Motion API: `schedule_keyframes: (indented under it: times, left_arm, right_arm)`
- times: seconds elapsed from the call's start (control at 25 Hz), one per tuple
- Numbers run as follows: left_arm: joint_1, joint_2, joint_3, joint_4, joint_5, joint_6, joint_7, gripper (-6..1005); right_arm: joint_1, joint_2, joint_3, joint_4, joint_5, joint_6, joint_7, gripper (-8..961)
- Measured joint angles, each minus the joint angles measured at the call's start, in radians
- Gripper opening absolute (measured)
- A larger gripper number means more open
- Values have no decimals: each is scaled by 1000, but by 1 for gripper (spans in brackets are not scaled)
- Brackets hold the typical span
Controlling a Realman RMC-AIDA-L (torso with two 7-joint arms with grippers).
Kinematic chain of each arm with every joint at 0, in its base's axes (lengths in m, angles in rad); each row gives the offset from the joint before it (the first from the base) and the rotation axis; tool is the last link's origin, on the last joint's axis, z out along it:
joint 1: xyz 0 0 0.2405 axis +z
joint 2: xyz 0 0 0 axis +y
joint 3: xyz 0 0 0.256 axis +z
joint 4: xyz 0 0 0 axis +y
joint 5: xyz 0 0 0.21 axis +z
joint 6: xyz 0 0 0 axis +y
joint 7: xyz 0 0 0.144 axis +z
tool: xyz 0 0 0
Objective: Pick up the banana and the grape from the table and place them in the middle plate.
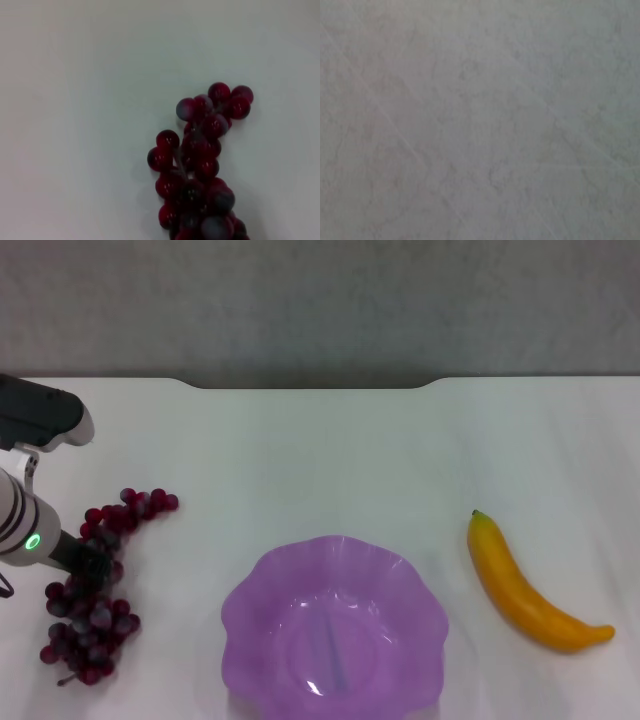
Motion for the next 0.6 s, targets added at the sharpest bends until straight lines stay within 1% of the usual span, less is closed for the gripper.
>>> schedule_keyframes:
  times: [0.24,0.36,0.48,0.6]
  left_arm:
    - [11,0,2,0,0,17,18,346]
    - [11,0,0,0,0,18,21,297]
    - [15,0,3,-7,0,25,21,269]
    - [39,-2,9,-44,0,48,20,242]
  right_arm:
    - [0,0,0,0,0,0,0,666]
    - [0,0,0,0,0,0,0,666]
    - [0,0,0,0,0,0,0,666]
    - [0,0,0,2,0,0,0,666]
